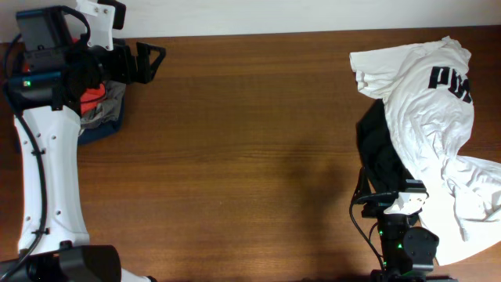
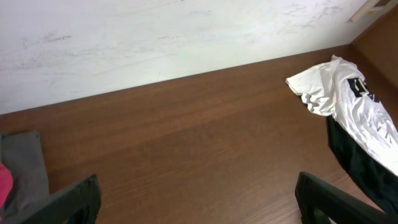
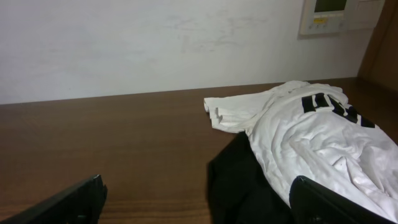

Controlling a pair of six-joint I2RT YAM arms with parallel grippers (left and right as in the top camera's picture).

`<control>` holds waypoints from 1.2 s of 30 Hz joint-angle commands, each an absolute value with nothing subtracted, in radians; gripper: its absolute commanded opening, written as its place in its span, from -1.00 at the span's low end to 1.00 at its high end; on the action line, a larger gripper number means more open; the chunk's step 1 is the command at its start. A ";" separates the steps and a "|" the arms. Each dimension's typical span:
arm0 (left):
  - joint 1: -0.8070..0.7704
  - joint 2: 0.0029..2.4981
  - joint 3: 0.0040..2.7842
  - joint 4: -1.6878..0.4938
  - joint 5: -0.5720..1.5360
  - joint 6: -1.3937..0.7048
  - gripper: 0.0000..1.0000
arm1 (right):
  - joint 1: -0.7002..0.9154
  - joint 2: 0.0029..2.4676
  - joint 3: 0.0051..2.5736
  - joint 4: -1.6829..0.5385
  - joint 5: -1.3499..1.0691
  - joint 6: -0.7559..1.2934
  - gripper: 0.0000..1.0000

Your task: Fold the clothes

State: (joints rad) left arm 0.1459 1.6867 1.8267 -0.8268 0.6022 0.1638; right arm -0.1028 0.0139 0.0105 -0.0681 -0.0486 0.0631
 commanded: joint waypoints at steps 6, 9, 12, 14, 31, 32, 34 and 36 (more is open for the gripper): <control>0.184 1.692 1.816 -0.825 0.606 0.170 0.99 | -0.099 0.004 0.006 -0.075 -0.033 0.060 0.97; 0.210 1.692 1.787 -0.825 0.606 0.170 0.99 | -0.099 0.004 0.006 -0.075 -0.033 0.060 0.97; 0.225 1.687 1.771 -0.858 0.556 0.176 0.99 | -0.099 0.004 0.006 -0.075 -0.033 0.060 0.97; 0.228 1.681 1.770 -0.900 0.502 0.173 0.99 | -0.099 0.004 0.006 -0.075 -0.033 0.060 0.97; 0.103 1.555 1.748 -0.622 0.413 0.028 0.99 | -0.099 0.004 0.006 -0.075 -0.033 0.060 0.97; 0.081 1.545 1.745 -0.599 0.336 -0.027 0.99 | -0.099 0.003 0.006 -0.075 -0.033 0.060 0.97; 0.036 1.524 1.738 -0.560 0.211 -0.067 0.99 | -0.099 0.003 0.006 -0.075 -0.033 0.060 0.97; 0.015 1.508 1.734 -0.535 0.171 -0.067 0.99 | -0.099 0.004 0.006 -0.075 -0.033 0.060 0.97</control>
